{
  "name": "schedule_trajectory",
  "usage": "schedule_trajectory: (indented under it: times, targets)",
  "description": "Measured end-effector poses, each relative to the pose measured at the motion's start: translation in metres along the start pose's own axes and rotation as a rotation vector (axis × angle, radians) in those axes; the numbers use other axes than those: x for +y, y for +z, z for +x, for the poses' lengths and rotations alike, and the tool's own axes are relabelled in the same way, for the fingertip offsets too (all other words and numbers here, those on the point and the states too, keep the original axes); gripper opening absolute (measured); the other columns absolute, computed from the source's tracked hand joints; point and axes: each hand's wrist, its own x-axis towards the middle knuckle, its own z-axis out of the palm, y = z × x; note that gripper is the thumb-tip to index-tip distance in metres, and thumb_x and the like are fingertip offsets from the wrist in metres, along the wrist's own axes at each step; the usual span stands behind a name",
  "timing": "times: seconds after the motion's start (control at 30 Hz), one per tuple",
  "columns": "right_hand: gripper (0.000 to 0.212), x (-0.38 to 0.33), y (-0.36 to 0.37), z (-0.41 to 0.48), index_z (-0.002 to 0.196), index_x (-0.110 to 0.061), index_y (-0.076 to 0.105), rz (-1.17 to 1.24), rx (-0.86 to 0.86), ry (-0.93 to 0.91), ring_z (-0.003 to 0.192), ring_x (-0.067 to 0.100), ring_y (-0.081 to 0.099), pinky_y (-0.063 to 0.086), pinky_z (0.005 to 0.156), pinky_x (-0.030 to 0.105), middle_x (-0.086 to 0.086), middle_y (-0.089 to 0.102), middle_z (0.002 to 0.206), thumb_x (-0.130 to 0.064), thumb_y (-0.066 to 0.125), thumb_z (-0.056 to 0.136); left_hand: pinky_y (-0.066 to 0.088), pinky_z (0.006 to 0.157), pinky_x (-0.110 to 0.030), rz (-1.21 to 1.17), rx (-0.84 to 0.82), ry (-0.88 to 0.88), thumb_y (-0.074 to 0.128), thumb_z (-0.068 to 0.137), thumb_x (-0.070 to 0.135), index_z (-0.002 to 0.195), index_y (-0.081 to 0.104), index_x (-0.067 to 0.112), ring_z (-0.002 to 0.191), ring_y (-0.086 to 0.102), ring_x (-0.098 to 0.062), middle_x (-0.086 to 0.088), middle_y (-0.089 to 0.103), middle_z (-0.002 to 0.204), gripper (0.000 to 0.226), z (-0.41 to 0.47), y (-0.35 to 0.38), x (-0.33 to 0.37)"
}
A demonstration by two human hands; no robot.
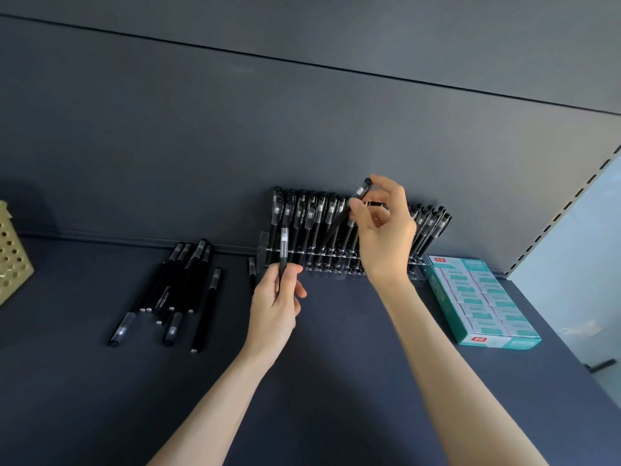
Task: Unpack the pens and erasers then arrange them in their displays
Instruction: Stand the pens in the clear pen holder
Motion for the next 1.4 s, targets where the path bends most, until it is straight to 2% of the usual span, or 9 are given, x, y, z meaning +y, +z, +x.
schedule_trajectory:
  times: [0.17,0.27,0.37,0.5,0.83,0.97,1.13,1.27,1.4]
  targets:
    - [0.032,0.01,0.012,0.003,0.117,-0.017,0.056,-0.107,-0.025,-0.126,0.076,0.017,0.062,0.043,0.065,0.01,-0.005,0.058,0.092,-0.006,0.063,0.088,0.028,0.039,-0.015,0.059,-0.019,0.024,0.046,0.099,0.034,0.09,0.059,0.021,0.042,0.035,-0.006,0.005,0.046,0.052,0.021,-0.001,0.001,0.001]
    - [0.032,0.014,0.017,0.0,0.119,-0.013,0.057,-0.153,-0.059,-0.162,0.077,0.012,0.061,0.042,0.067,0.006,-0.002,0.058,0.094,-0.006,0.062,0.088,0.028,0.039,-0.014,0.055,0.004,0.023,0.045,0.099,0.035,0.089,0.06,0.021,0.042,0.034,-0.006,0.007,0.045,0.051,0.023,0.0,0.0,0.001]
    - [0.031,0.019,0.02,-0.003,0.118,-0.012,0.058,-0.185,-0.1,-0.148,0.075,-0.003,0.057,0.041,0.068,0.005,-0.01,0.056,0.09,-0.007,0.062,0.088,0.027,0.039,-0.014,0.036,0.019,0.013,0.042,0.1,0.035,0.089,0.06,0.021,0.04,0.034,-0.005,0.006,0.045,0.052,0.026,0.001,0.0,0.001]
    - [0.034,0.027,0.02,-0.01,0.12,-0.014,0.055,-0.245,-0.151,-0.098,0.074,-0.008,0.054,0.047,0.069,0.012,-0.02,0.053,0.084,-0.01,0.064,0.088,0.027,0.039,-0.013,0.028,0.019,0.011,0.041,0.101,0.032,0.088,0.06,0.019,0.04,0.033,-0.004,0.005,0.045,0.052,0.027,0.002,0.001,0.001]
    - [0.026,0.028,0.021,-0.009,0.113,-0.01,0.059,-0.353,-0.208,-0.136,0.071,0.019,0.061,0.053,0.072,0.044,-0.008,0.06,0.077,-0.007,0.063,0.088,0.028,0.039,-0.012,0.019,0.009,-0.005,0.042,0.1,0.031,0.089,0.061,0.018,0.041,0.035,-0.003,0.006,0.045,0.052,0.025,0.001,0.001,0.003]
    - [0.029,0.027,0.017,-0.014,0.117,-0.01,0.059,-0.345,-0.229,-0.133,0.07,0.021,0.061,0.053,0.071,0.043,0.0,0.064,0.083,-0.005,0.061,0.088,0.03,0.04,-0.009,0.005,0.004,-0.019,0.042,0.099,0.026,0.089,0.062,0.017,0.043,0.036,-0.003,0.004,0.045,0.053,0.024,0.002,0.001,0.003]
    - [0.019,0.02,0.006,-0.026,0.107,-0.02,0.062,-0.18,-0.201,0.002,0.072,0.003,0.058,0.046,0.067,0.014,-0.01,0.063,0.078,-0.017,0.064,0.088,0.03,0.042,-0.01,0.038,-0.098,0.022,0.045,0.099,0.029,0.095,0.062,0.019,0.046,0.036,-0.002,0.004,0.044,0.056,0.02,-0.001,0.001,0.004]
    - [0.02,0.015,-0.002,-0.037,0.098,-0.029,0.063,0.054,-0.373,0.235,0.075,0.01,0.067,0.054,0.07,0.023,-0.007,0.072,0.079,-0.025,0.072,0.081,0.028,0.043,-0.013,0.086,-0.185,0.082,0.049,0.099,0.026,0.097,0.061,0.01,0.046,0.033,-0.004,0.001,0.04,0.059,0.021,-0.003,0.003,0.004]
    - [0.023,0.012,-0.006,-0.038,0.1,-0.025,0.062,0.121,-0.322,0.249,0.076,0.017,0.069,0.055,0.071,0.028,-0.003,0.072,0.078,-0.015,0.071,0.082,0.033,0.047,-0.013,0.049,-0.196,0.042,0.048,0.099,0.021,0.098,0.065,0.013,0.052,0.039,-0.003,0.004,0.046,0.06,0.018,-0.004,0.005,0.002]
